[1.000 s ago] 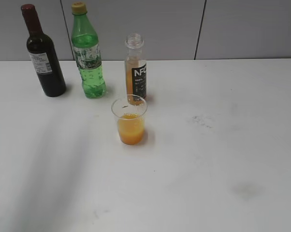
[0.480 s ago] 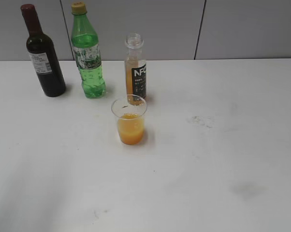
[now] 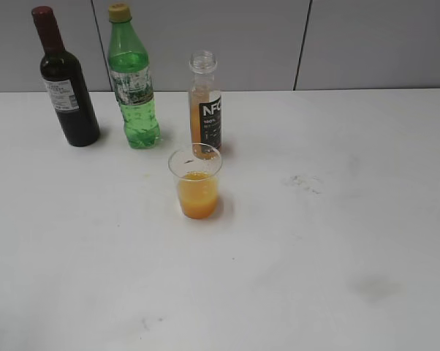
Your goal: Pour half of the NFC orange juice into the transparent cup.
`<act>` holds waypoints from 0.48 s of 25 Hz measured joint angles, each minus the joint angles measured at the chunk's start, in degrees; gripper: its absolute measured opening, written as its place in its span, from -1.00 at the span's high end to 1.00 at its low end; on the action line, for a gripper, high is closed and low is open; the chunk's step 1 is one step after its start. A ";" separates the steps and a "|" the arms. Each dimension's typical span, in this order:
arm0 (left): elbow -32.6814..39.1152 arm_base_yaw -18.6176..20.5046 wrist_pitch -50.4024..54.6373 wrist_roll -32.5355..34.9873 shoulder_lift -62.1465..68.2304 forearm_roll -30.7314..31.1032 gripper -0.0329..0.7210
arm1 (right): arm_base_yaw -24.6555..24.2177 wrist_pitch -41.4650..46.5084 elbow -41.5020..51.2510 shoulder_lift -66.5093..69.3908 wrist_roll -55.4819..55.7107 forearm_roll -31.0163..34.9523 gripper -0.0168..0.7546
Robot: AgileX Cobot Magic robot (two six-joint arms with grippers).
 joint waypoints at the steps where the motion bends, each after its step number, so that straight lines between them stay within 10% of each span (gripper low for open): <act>1: 0.44 0.17 0.06 0.19 -1.25 -0.43 -0.66 | 0.00 0.00 0.00 0.00 0.00 0.00 -0.57; 12: 18.46 2.70 3.77 0.59 -23.99 -9.81 -0.65 | 0.00 0.00 0.00 0.00 0.00 0.00 -0.57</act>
